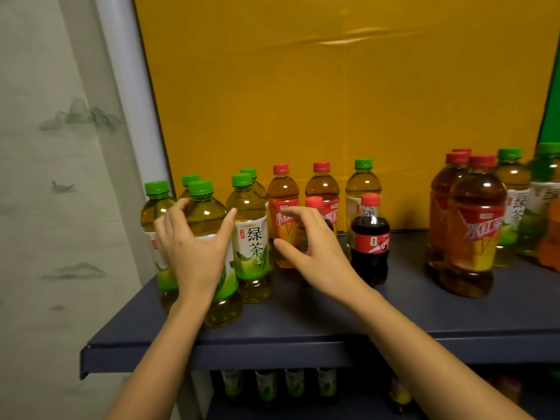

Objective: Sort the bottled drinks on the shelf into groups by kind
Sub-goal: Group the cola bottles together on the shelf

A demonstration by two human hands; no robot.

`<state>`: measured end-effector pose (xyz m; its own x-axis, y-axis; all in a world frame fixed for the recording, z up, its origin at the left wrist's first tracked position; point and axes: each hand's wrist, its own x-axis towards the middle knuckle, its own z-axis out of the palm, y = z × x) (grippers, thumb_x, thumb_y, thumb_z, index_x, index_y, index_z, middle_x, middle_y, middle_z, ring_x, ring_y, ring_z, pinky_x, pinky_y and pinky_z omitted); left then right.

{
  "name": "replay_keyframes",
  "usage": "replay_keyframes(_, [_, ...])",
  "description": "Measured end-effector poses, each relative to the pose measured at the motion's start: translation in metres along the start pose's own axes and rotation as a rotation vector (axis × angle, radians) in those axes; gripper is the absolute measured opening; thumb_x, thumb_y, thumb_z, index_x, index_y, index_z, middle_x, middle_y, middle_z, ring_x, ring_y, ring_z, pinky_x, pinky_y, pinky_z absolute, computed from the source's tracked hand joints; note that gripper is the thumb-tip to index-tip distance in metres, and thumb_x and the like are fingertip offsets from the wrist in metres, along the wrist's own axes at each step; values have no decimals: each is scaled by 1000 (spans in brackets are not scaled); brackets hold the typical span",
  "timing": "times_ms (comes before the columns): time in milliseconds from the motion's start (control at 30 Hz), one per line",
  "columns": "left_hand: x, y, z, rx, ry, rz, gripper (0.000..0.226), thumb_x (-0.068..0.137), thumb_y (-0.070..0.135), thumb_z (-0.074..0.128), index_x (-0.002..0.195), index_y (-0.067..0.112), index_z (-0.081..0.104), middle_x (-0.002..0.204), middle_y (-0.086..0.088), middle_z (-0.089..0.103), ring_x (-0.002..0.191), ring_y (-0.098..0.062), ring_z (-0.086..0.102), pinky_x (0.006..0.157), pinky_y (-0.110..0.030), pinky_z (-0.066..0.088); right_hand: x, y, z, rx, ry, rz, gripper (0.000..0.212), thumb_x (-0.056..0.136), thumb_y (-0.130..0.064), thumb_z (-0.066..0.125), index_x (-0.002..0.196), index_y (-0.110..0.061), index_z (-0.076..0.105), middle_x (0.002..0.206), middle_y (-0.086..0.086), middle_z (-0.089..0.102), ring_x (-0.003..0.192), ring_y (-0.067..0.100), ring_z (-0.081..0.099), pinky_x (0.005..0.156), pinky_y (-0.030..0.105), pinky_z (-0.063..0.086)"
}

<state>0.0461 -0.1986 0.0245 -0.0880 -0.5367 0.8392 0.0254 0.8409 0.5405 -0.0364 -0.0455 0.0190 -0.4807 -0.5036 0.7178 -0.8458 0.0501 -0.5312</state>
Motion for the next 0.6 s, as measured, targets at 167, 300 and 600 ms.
replay_keyframes(167, [-3,3,0,148,77,55,66,77,50,62,125,7,47,126,-14,52,118,-28,40,97,-38,29,-16,13,-34,-50,148,-67,32,83,-22,57,115,-18,53,114,-7,53,113,10,47,97,28,40])
replay_keyframes(300, [-23,25,1,118,168,161,64,83,39,61,131,3,39,134,-18,45,124,-25,34,105,-36,26,-22,35,-57,-171,440,-9,52,80,-24,65,126,-13,45,123,-8,40,116,5,36,99,13,30])
replay_keyframes(600, [-86,68,69,-63,-524,36,93,77,37,69,145,9,12,152,-8,17,141,-22,18,110,-29,23,-30,86,-60,100,284,515,90,64,-21,83,133,-13,26,136,10,44,120,21,48,95,29,41])
